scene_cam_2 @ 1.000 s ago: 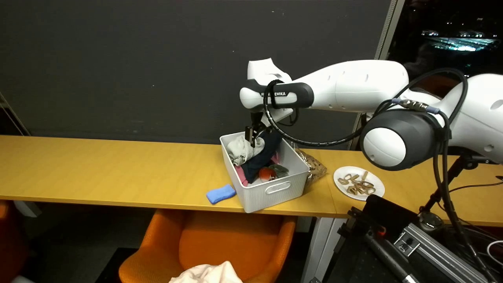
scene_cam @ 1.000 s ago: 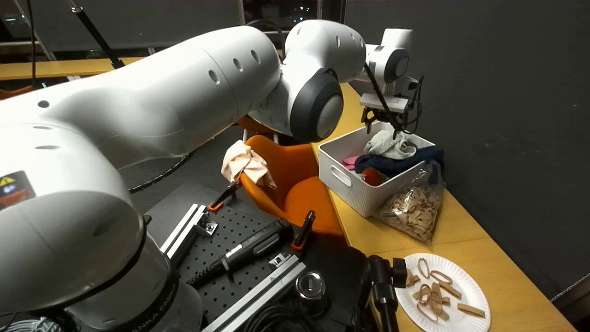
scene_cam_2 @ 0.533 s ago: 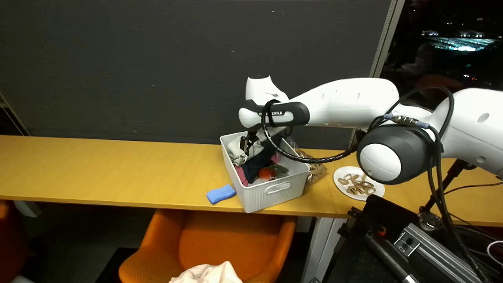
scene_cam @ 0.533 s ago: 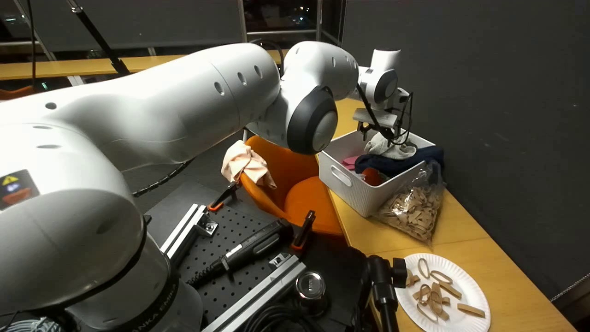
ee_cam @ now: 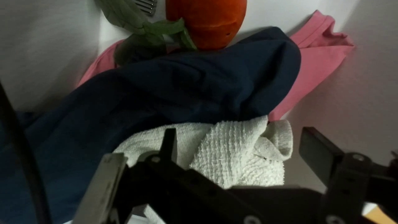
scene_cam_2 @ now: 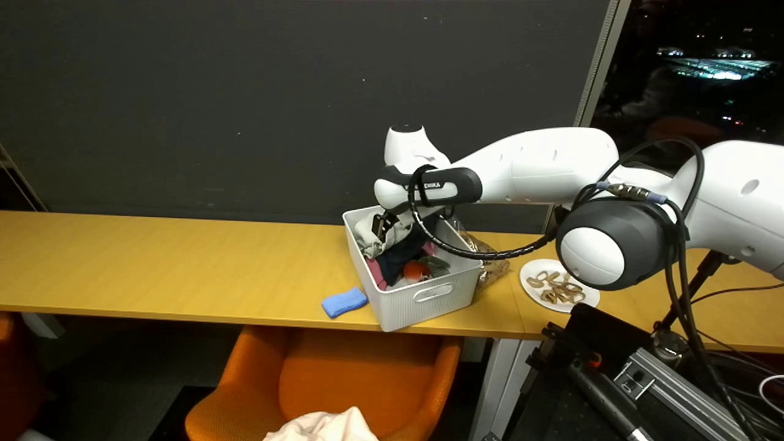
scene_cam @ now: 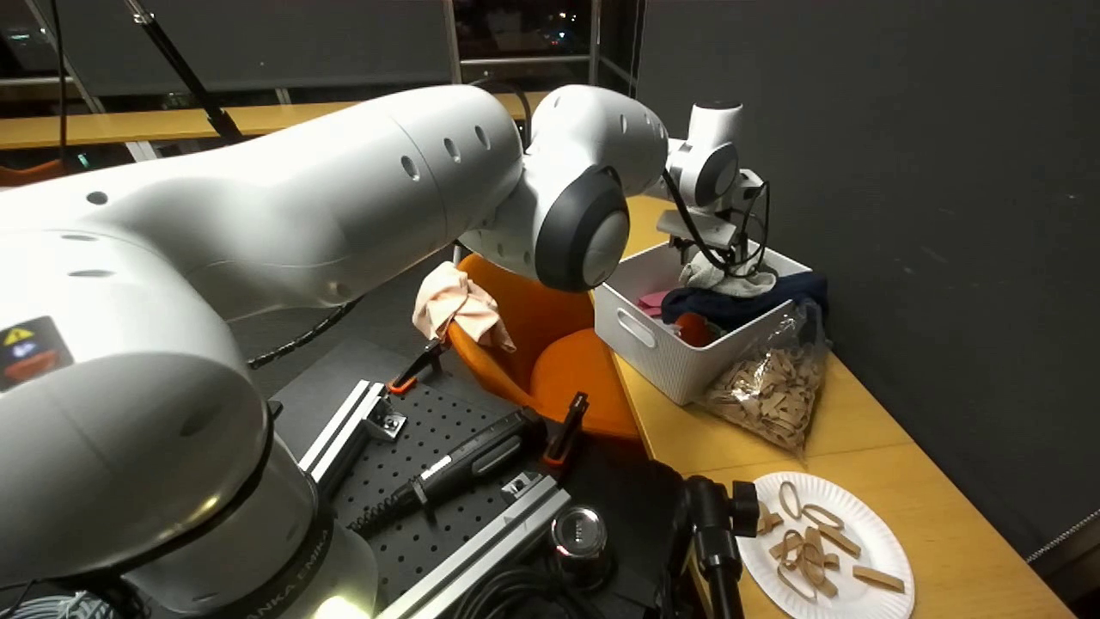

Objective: Remove the peach and blue shirts from the white basket and put them on the backrest of the orange chair

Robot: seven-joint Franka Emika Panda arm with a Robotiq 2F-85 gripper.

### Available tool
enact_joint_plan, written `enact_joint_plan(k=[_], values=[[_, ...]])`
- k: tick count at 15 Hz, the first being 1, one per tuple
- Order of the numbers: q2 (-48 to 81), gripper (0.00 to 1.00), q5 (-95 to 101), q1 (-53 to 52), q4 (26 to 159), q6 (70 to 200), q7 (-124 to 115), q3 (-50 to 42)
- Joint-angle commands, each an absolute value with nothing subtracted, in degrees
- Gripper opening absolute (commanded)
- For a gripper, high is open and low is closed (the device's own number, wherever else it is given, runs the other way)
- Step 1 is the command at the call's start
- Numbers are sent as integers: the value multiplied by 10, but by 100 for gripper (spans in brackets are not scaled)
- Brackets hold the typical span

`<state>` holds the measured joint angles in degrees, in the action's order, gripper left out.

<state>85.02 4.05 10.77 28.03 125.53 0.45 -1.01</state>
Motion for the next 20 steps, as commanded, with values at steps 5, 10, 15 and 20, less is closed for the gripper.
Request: enact_joint_plan(k=[5, 10, 15, 20], values=[[850, 100, 42, 100, 310, 1308, -38, -46], [850, 65, 48, 98, 329, 1328, -58, -65], [850, 27, 47, 99, 334, 1335, -67, -73], [850, 52, 47, 100, 337, 1299, -54, -71]])
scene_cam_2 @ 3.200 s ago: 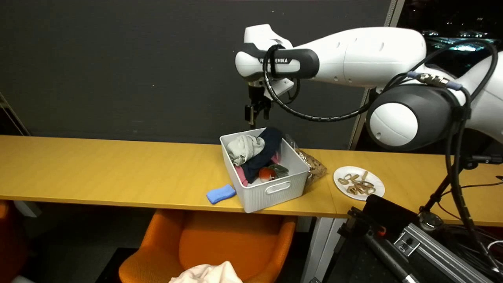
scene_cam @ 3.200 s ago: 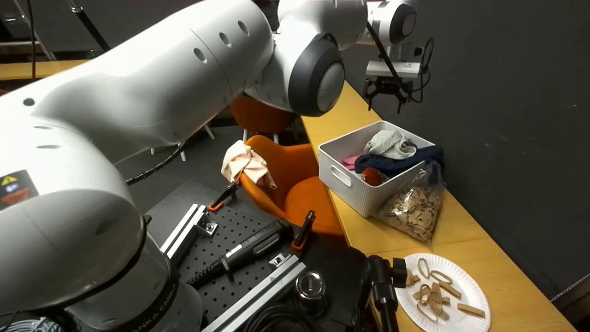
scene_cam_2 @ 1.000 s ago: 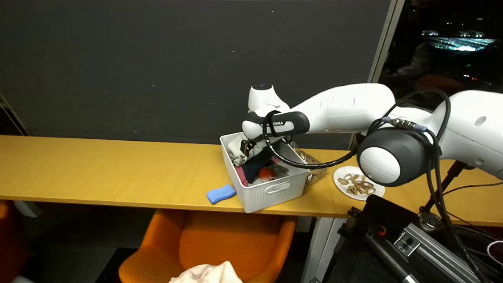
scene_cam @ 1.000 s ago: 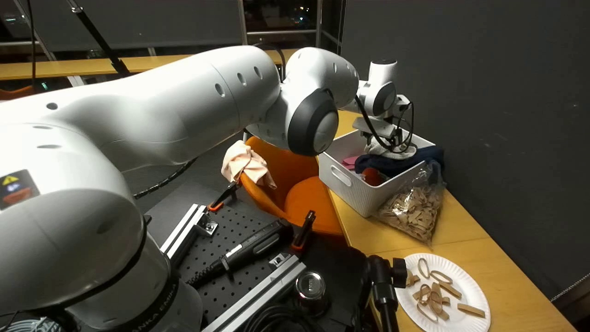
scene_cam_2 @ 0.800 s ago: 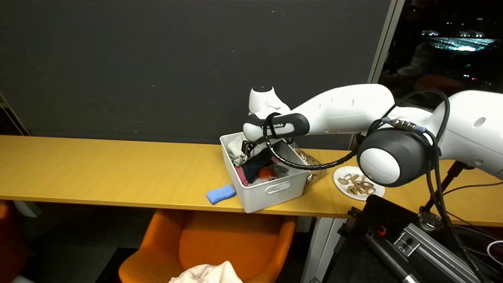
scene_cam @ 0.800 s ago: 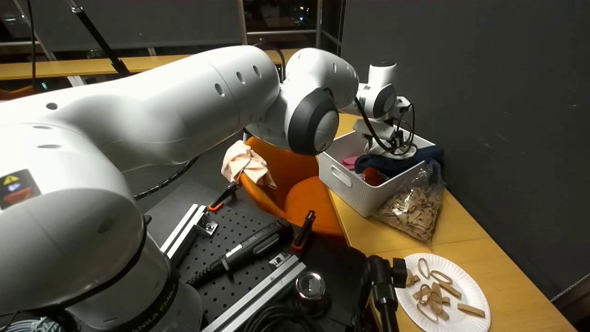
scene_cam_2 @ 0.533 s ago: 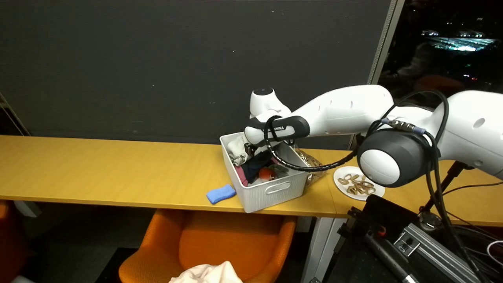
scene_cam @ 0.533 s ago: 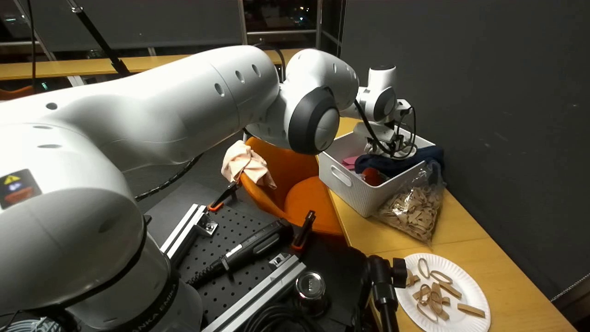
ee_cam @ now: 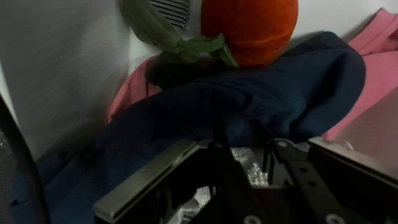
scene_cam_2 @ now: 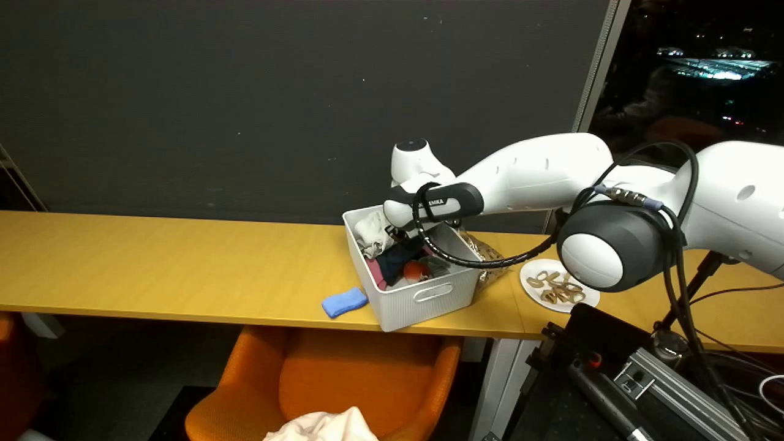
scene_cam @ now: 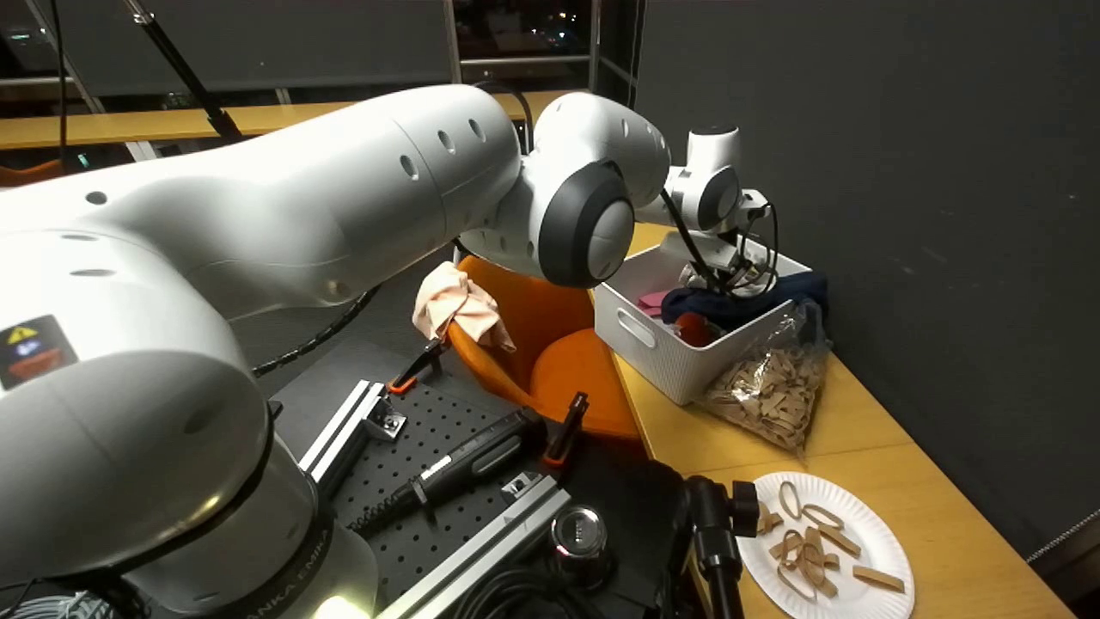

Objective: Remove the peach and blue shirts from the white basket and put them on the backrest of the orange chair

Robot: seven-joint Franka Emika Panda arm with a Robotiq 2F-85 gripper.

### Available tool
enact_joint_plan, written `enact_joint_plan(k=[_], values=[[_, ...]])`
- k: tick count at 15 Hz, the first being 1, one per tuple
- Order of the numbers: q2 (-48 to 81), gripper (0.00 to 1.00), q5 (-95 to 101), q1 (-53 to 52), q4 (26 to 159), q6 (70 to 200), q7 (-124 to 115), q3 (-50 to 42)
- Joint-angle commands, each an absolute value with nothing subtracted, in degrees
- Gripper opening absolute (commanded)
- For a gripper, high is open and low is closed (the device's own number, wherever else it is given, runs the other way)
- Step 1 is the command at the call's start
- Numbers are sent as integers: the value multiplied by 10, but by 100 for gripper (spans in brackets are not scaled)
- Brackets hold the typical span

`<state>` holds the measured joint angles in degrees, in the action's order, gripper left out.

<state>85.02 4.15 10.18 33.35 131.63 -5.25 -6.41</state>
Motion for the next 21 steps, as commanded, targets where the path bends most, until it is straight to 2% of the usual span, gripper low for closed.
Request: enact_joint_plan(k=[1, 6, 7, 9, 10, 11, 13, 21], values=[[850, 57, 44, 104, 342, 1298, -50, -68], [851, 94, 38, 106, 359, 1302, -49, -61], [851, 99, 37, 105, 359, 1301, -48, -59], [851, 100, 38, 102, 359, 1302, -50, -60], [851, 84, 38, 102, 359, 1304, -50, -60], [851, 75, 38, 102, 360, 1307, -51, -61], [851, 64, 38, 102, 363, 1305, -50, -61], [851, 2, 35, 106, 370, 1298, -47, -59]])
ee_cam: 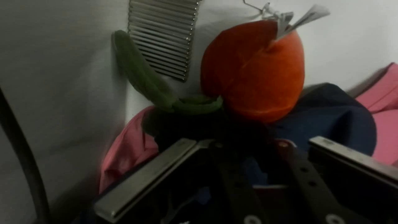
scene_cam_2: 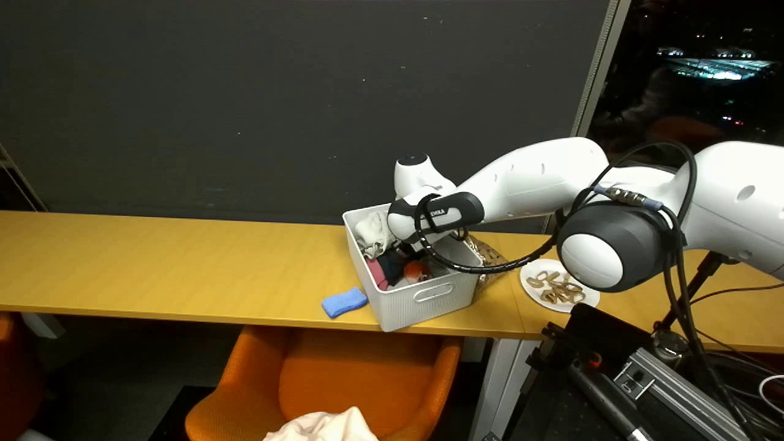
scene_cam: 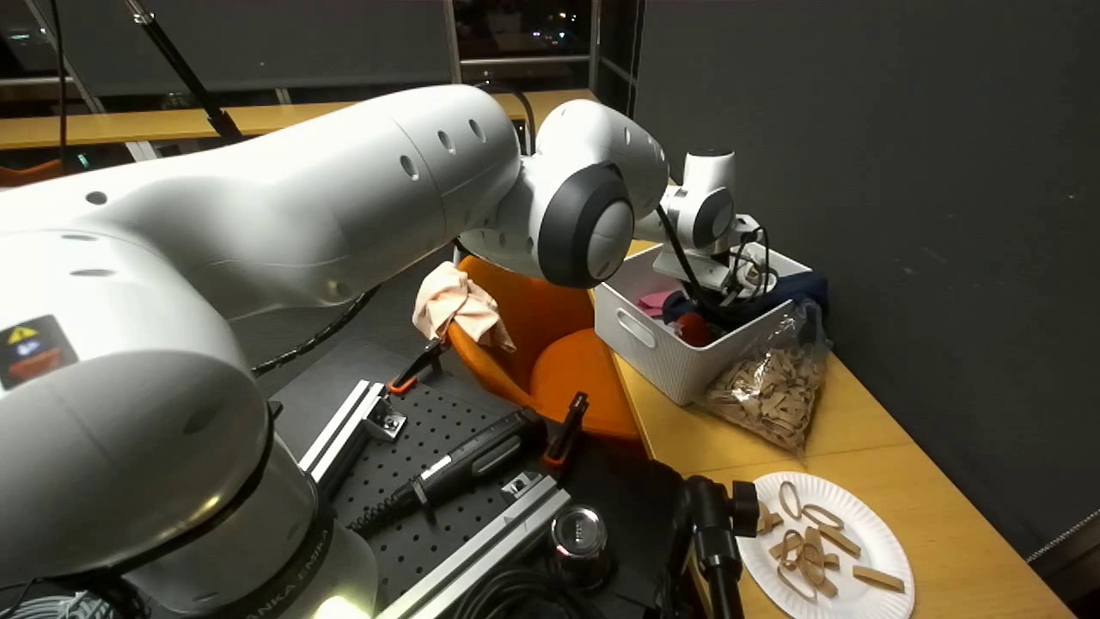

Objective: Remove the peach and blue shirts from the white basket and put them on the backrest of the orange chair

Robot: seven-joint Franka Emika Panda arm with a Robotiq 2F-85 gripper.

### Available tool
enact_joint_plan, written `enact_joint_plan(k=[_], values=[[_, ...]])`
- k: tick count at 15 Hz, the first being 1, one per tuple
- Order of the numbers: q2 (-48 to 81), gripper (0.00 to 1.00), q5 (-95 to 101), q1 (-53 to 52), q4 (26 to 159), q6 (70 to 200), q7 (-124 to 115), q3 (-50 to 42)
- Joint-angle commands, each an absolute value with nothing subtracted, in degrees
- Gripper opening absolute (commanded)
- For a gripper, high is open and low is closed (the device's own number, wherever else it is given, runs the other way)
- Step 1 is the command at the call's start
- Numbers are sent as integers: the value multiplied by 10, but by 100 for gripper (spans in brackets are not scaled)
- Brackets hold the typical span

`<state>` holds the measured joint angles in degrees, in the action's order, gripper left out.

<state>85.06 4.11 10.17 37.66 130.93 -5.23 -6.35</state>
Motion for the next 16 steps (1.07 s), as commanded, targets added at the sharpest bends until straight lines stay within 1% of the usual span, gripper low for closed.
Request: enact_joint_plan(k=[1, 4, 7, 8, 14, 16], values=[[851, 0, 33, 108, 365, 1291, -45, -57], [850, 0, 26, 114, 348, 1264, -41, -52], [857, 0, 16, 125, 293, 1198, -35, -44], [837, 0, 16, 126, 312, 1191, -37, -41], [765, 0, 12, 145, 317, 1094, -48, -40], [738, 0, 14, 137, 323, 1057, -57, -41]])
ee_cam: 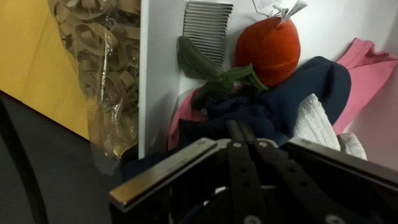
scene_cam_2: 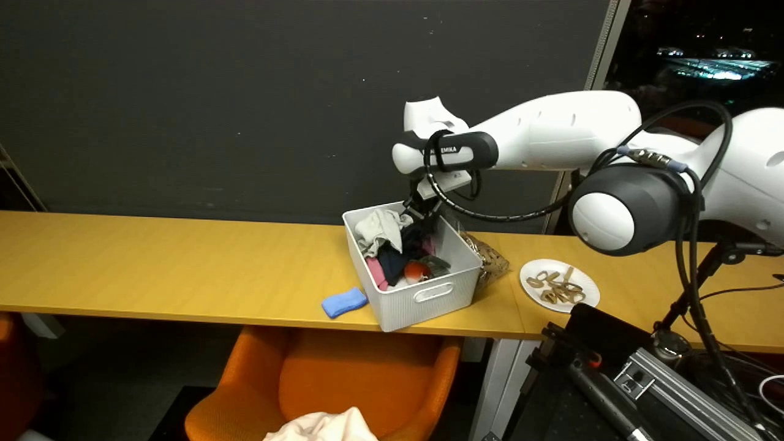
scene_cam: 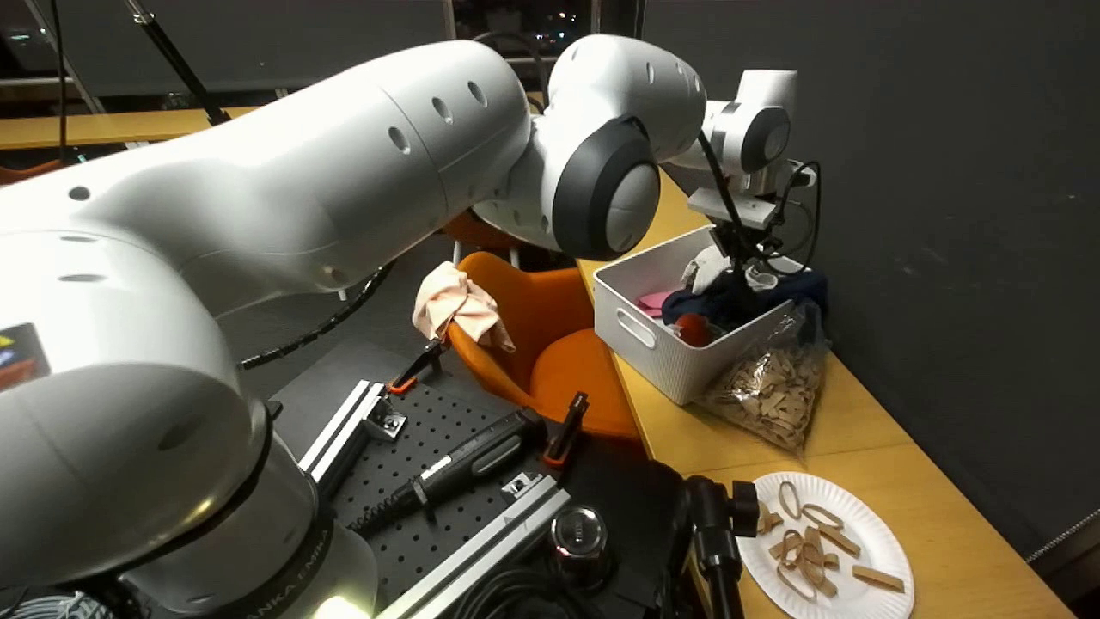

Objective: Remove the peach and blue shirts from the white basket and put them on the backrest of the orange chair

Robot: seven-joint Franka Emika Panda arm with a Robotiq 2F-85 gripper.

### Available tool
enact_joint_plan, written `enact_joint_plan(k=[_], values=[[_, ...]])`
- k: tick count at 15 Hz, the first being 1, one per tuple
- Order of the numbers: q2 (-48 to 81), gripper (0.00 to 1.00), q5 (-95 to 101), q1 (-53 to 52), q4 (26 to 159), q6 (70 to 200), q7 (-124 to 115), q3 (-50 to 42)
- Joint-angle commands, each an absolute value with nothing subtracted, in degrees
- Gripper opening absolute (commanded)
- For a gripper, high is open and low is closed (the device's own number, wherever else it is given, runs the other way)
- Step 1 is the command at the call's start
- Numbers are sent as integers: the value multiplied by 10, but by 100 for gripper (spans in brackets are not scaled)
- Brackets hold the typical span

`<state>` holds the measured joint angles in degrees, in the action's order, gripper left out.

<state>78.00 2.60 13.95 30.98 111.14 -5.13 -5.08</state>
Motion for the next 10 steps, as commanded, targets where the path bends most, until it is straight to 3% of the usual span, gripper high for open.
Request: enact_joint_plan(k=[1, 10], values=[[724, 0, 15, 129, 326, 1038, -64, -40], [635, 0, 30, 23, 347, 943, -36, -25]])
